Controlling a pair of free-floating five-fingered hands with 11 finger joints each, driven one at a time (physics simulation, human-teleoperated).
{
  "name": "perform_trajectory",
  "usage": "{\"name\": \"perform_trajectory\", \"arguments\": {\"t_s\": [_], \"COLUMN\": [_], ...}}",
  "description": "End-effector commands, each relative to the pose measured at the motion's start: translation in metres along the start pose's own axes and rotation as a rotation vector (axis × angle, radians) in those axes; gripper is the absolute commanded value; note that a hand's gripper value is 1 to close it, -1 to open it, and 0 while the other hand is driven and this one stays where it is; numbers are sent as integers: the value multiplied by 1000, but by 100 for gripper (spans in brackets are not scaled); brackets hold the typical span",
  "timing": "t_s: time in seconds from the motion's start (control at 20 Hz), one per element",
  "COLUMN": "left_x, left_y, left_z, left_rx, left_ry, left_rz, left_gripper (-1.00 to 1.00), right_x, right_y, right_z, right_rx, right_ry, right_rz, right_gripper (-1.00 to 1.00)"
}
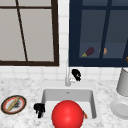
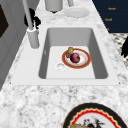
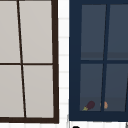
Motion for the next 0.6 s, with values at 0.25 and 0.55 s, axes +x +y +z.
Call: {"name": "perform_trajectory", "arguments": {"t_s": [0.25,0.55], "left_x": [0,0], "left_y": [0,0], "left_z": [0,0], "left_rx": [0,0], "left_ry": [0,0], "left_rz": [0,0], "left_gripper": [0,0], "right_x": [33,44], "right_y": [-23,-30], "right_z": [4,-4], "right_rx": [11,68], "right_ry": [177,260], "right_rz": [124,173], "right_gripper": [100,100]}}
